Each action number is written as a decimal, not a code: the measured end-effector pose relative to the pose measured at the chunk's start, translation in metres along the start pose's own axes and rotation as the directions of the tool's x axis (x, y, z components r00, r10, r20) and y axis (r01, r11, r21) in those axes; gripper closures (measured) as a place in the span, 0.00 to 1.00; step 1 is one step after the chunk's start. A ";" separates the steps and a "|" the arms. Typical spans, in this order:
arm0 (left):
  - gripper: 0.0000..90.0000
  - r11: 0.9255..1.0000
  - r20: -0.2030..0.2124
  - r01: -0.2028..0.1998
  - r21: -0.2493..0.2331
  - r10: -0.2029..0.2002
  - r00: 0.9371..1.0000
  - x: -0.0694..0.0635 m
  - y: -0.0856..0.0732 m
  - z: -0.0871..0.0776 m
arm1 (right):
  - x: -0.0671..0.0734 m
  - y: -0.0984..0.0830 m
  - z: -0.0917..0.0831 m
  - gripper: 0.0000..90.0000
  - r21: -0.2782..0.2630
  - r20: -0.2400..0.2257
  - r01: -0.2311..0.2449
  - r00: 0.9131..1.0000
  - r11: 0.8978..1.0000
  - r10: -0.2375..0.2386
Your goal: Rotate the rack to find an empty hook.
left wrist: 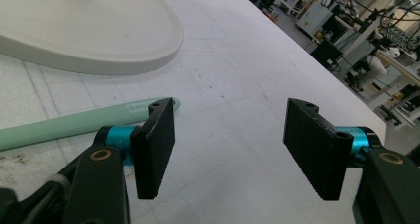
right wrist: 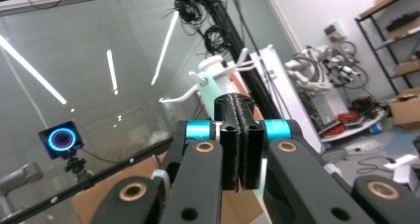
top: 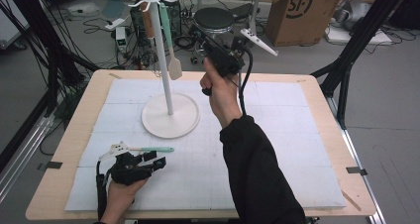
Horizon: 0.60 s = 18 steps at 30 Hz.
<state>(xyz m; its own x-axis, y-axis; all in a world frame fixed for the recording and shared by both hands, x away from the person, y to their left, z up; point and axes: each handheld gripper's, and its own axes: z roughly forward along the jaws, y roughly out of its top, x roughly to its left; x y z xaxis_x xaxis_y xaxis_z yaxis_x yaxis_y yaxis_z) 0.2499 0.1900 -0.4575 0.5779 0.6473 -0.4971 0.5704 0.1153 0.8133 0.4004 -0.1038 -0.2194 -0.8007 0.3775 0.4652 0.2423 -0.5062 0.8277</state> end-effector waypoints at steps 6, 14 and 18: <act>0.42 1.000 0.001 0.000 -0.005 0.000 1.000 0.001 0.000 0.000 | 0.003 0.004 0.017 1.00 0.018 -0.014 0.002 1.000 1.000 -0.002; 0.42 1.000 0.003 0.008 -0.004 -0.008 1.000 0.001 0.000 -0.001 | 0.006 0.010 0.044 1.00 0.004 -0.013 -0.019 1.000 1.000 0.019; 0.42 1.000 0.006 0.009 -0.007 -0.009 1.000 0.001 0.000 -0.001 | 0.007 0.010 0.054 1.00 0.007 -0.012 -0.026 1.000 1.000 0.026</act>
<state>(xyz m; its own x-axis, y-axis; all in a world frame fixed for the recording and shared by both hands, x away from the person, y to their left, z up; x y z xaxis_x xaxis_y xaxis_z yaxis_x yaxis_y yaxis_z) 0.2500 0.1915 -0.4577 0.5763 0.6413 -0.5066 0.5715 0.1269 0.8108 0.4262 -0.0644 -0.1909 -0.8007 0.3548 0.4827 0.2667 -0.5103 0.8176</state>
